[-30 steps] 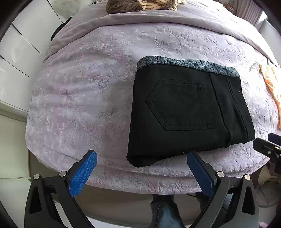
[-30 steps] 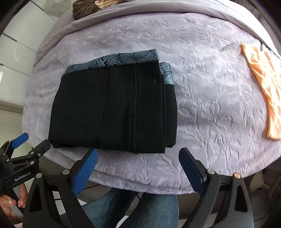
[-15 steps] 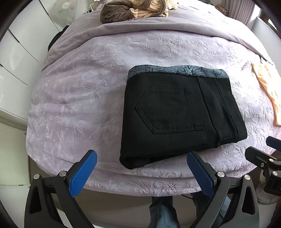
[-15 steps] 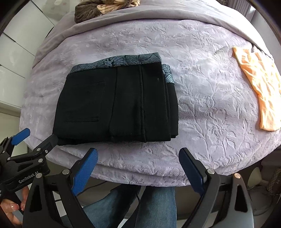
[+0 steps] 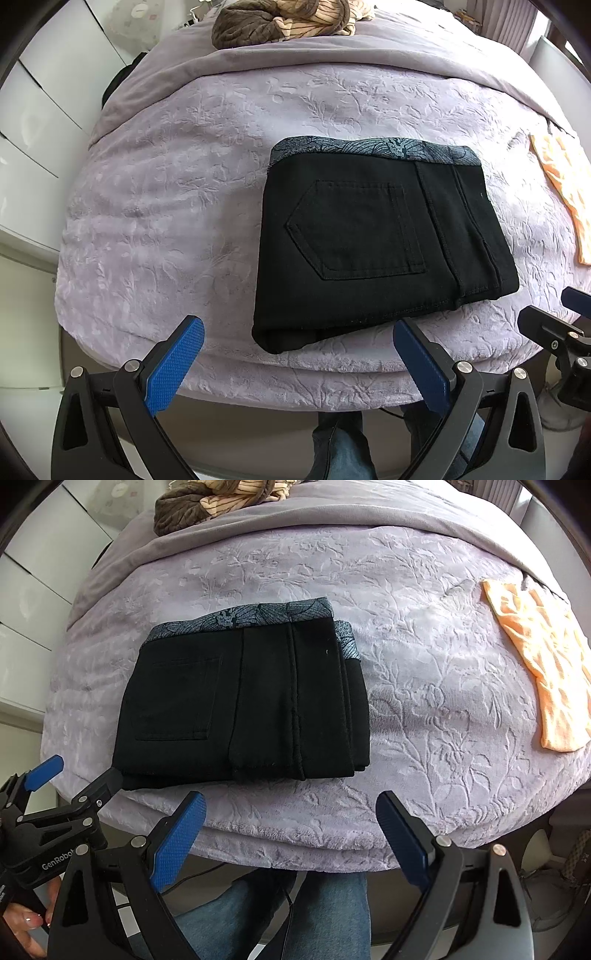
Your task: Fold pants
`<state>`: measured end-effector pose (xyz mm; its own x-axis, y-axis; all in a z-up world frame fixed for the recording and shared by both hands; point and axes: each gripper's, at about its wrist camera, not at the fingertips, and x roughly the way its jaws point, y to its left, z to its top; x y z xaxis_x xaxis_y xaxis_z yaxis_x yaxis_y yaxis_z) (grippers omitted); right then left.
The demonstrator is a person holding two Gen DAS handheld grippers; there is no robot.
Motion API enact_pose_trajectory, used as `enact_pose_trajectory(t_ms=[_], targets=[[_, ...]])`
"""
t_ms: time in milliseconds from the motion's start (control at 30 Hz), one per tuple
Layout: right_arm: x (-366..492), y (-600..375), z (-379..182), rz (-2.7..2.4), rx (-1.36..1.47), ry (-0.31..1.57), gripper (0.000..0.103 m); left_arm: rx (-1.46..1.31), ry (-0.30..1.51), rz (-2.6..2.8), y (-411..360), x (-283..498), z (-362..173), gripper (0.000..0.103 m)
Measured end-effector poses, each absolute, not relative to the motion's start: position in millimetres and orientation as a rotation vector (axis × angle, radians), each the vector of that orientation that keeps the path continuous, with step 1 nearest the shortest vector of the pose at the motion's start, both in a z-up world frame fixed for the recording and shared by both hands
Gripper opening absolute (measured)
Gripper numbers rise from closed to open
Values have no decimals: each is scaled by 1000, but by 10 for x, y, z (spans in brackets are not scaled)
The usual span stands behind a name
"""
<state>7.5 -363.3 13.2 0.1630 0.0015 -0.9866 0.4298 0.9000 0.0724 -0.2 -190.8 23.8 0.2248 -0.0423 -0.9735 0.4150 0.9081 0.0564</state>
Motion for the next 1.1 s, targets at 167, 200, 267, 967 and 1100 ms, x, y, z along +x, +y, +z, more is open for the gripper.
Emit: enact_pose_trajectory(t_ms=[167, 200, 267, 967, 1100], targets=[[94, -3618, 136, -316, 370, 1381, 95, 336, 1319, -325, -1900, 5, 226, 103], [96, -3621, 136, -317, 369, 1381, 95, 335, 1319, -323, -1907, 6, 224, 103], [99, -3620, 136, -317, 370, 1382, 95, 333, 1319, -322, -1905, 6, 225, 103], [147, -3632, 146, -317, 361, 1382, 95, 329, 1324, -325, -1907, 30, 218, 103], [150, -3635, 145, -318, 361, 1380, 95, 333, 1318, -328, -1915, 33, 221, 103]])
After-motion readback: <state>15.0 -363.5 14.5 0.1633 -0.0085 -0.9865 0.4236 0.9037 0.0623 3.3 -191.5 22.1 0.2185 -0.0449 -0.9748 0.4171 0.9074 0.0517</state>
